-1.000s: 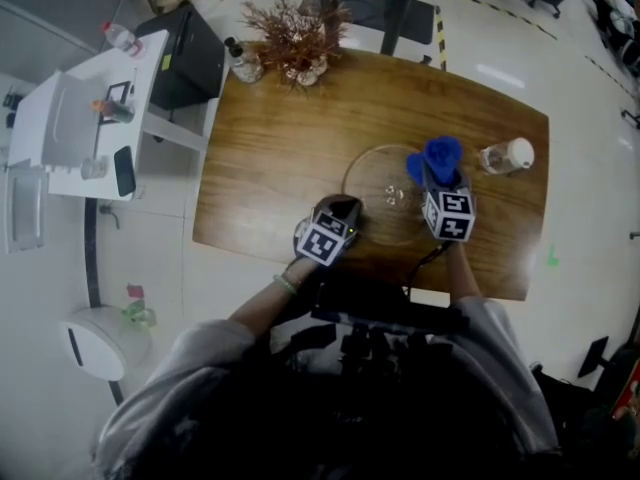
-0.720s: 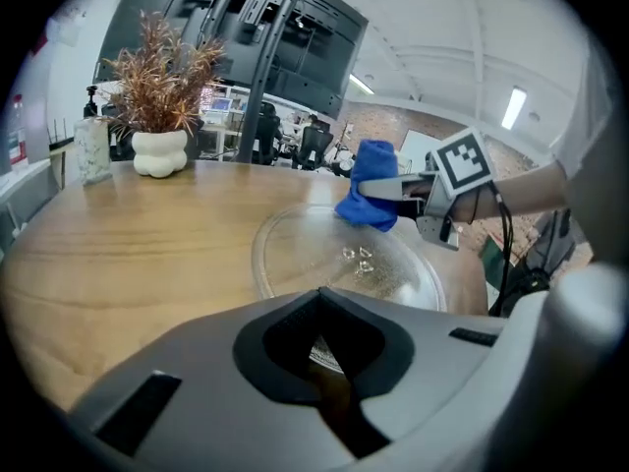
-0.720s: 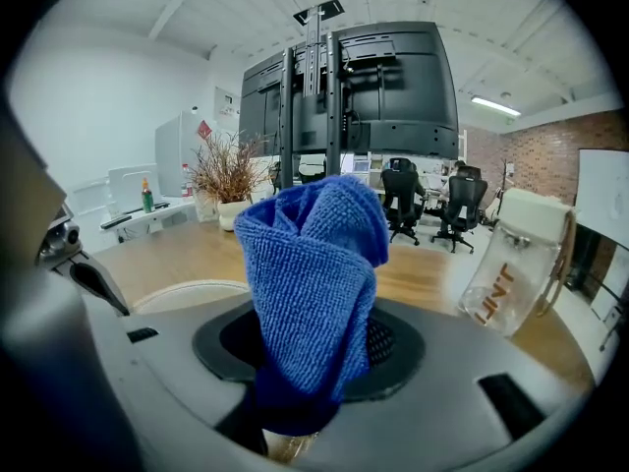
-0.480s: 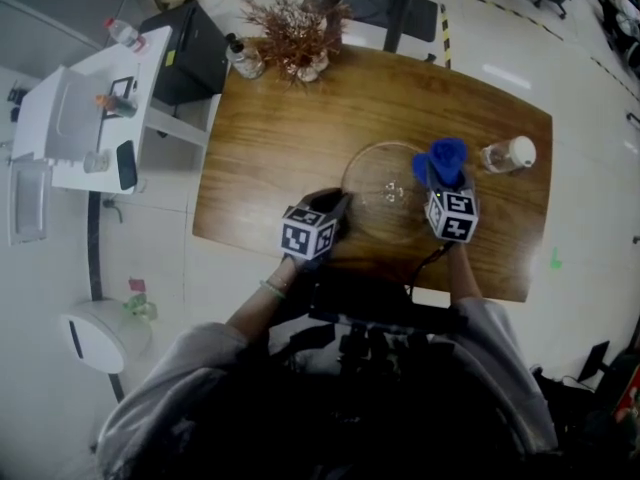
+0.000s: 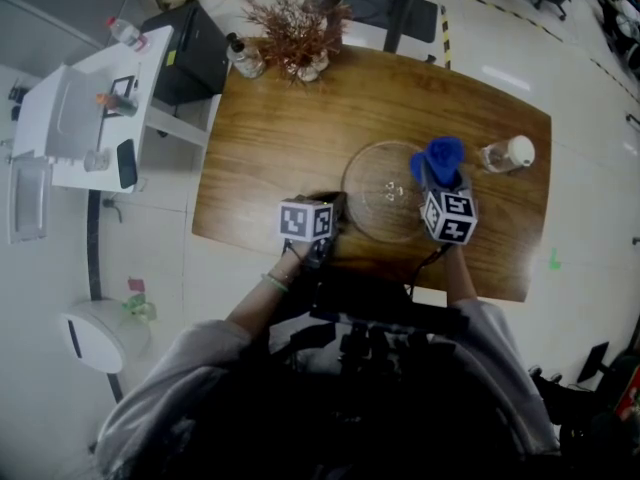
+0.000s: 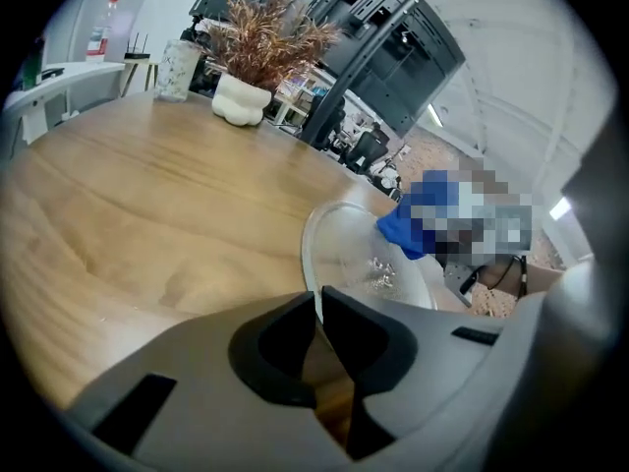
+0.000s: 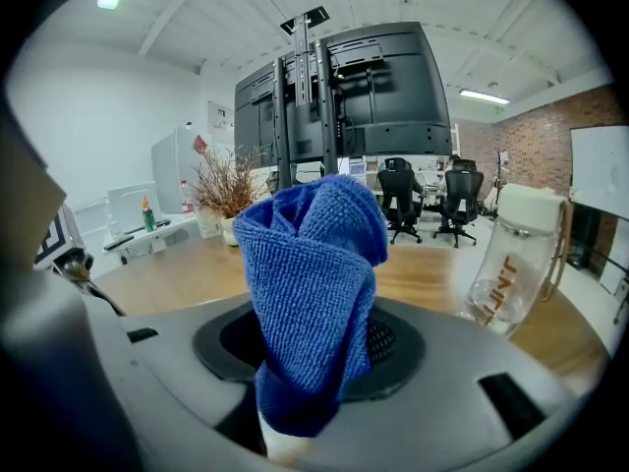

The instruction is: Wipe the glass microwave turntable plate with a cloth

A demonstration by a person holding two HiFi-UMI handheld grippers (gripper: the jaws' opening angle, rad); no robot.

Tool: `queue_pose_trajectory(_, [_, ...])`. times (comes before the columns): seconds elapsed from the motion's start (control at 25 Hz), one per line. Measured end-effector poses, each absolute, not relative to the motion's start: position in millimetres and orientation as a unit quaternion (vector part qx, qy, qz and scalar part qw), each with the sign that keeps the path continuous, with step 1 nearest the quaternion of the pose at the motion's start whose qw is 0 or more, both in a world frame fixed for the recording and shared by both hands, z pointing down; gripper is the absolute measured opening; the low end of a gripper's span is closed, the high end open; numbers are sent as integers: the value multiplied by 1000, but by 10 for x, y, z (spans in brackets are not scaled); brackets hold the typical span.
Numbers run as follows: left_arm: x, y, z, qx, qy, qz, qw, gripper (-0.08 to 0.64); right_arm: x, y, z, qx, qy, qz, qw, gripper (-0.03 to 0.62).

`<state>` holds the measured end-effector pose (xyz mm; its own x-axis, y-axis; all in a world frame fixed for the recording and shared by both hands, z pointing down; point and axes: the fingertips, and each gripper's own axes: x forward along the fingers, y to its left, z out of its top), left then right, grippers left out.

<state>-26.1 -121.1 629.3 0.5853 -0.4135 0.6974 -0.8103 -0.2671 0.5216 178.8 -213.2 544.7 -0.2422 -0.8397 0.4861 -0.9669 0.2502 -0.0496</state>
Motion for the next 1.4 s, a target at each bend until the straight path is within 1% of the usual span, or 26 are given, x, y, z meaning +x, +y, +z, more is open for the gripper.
queue_pose_trajectory(0.16, [-219,-1230,6290,765,-397,219,458,29,1333,-2088,5244,555,-799,175,150,190])
queue_pose_trajectory(0.24, [-206,-1227,6283,768,-400,223,448,29,1041,-2065,5205,532,-817,168,149,190])
queue_pose_trajectory(0.44, [-197,-1215,6278,772,-407,226,434,29,421,-2000,5367,479,-845,166,173,190])
queue_pose_trajectory(0.6, [-174,-1215,6271,776,-405,228,426,29,236,-1887,5567,457,-850,158,210,190])
queue_pose_trajectory(0.84, [-196,-1199,6288,779,-402,236,419,29,709,-1845,5590,500,-824,156,217,190])
queue_pose_trajectory(1.2, [-208,-1201,6285,778,-399,235,425,29,1813,-1723,5513,586,-763,155,224,190])
queue_pose_trajectory(1.4, [-196,-1196,6288,777,-399,235,426,29,2162,-1637,5496,604,-748,146,234,192])
